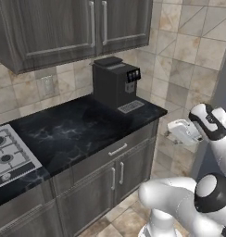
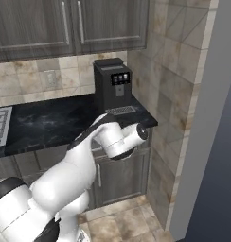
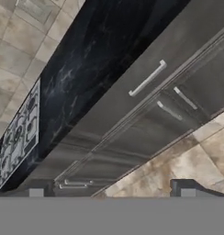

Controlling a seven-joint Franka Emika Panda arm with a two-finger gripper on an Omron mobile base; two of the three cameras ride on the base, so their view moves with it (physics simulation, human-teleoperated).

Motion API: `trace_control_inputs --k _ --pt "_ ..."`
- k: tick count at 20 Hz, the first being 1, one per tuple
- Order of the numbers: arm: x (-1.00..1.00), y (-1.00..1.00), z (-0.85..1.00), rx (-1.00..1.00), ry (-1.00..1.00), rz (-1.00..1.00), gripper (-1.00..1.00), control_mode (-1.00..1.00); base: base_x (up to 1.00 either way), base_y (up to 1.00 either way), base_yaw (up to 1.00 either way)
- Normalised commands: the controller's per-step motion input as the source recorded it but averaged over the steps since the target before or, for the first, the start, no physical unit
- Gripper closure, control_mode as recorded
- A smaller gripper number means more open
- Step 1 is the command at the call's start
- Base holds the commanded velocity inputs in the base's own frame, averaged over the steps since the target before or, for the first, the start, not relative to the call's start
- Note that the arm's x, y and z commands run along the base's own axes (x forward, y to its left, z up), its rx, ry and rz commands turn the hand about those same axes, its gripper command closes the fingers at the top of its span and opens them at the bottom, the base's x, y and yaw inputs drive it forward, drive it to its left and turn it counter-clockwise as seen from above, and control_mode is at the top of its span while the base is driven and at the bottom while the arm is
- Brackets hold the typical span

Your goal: Take a straw from the drawer in front and place it inside the glass cup on the dining counter.

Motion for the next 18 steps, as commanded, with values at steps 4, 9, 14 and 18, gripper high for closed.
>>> trace_control_inputs --k 4,9,14,18 --pt "0.36 0.0 -0.66 0.31 0.01 0.0 -1.0 -1.0 0.0 0.0 0.0" --pt "0.5 0.03 -0.54 0.28 0.0 0.0 -1.0 -1.0 0.0 0.0 0.0" --pt "0.56 0.0 -0.29 0.18 0.0 -0.02 -1.0 -1.0 0.0 0.0 0.0" --pt "0.61 0.01 -0.27 0.08 0.0 -0.03 -1.0 -1.0 0.0 0.0 0.0"
